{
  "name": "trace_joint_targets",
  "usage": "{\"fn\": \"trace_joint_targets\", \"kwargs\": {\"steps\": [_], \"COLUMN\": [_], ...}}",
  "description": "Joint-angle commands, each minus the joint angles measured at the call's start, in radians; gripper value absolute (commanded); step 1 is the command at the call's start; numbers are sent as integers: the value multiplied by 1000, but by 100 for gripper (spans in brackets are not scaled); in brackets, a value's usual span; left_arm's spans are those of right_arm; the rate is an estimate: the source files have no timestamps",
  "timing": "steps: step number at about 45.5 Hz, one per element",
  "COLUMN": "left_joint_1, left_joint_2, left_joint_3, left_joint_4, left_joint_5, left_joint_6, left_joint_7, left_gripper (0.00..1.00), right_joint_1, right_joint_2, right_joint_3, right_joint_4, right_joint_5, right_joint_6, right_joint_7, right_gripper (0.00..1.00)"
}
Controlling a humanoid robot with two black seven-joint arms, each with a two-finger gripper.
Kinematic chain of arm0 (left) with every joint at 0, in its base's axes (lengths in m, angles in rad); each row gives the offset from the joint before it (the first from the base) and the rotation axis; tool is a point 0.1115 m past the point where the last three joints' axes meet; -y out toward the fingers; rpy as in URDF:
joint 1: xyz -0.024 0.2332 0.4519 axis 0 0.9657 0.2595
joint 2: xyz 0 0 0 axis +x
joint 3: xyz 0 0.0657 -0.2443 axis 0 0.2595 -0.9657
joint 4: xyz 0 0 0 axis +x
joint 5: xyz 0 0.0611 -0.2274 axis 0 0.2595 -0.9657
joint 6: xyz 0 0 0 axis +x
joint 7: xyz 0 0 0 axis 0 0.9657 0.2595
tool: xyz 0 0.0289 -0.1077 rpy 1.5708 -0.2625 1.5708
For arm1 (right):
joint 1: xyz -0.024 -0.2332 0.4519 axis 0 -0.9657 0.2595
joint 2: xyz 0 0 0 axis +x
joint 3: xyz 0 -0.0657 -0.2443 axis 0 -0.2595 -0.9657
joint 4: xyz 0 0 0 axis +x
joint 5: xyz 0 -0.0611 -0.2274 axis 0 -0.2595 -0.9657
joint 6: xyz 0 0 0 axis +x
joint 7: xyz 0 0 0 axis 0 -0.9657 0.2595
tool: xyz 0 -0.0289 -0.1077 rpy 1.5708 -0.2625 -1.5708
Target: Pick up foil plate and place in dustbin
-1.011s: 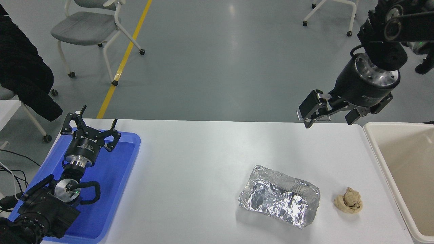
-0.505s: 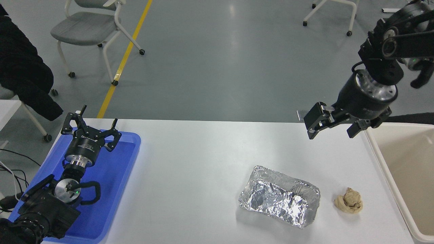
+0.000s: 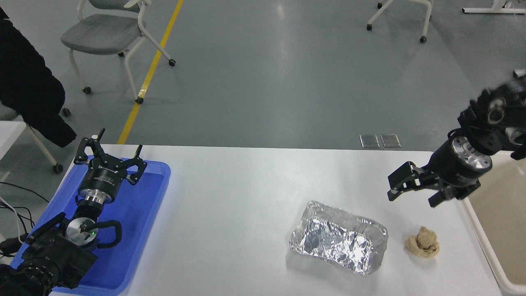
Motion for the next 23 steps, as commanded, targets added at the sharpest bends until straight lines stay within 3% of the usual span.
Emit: {"fn": "trace_joint_targets", "kwargs": {"steps": [1,23], "left_joint_1": [-1,-1], "left_joint_2": [-1,-1], "left_joint_3": [0,0], "left_joint_4": [-2,-2], "left_joint_5": [0,0], "left_joint_6": [0,0], "left_joint_7": [1,3], "left_gripper": [100,100], "right_joint_1": [-307,-528], "right_joint_2": [-40,84], "right_joint_3": [249,408], "right_joint_4": [-99,-234], "right_joint_5": [-106,-172], "right_joint_6": [-9,-58], "right_joint_7": [-19,-28], "right_gripper": [100,100]}}
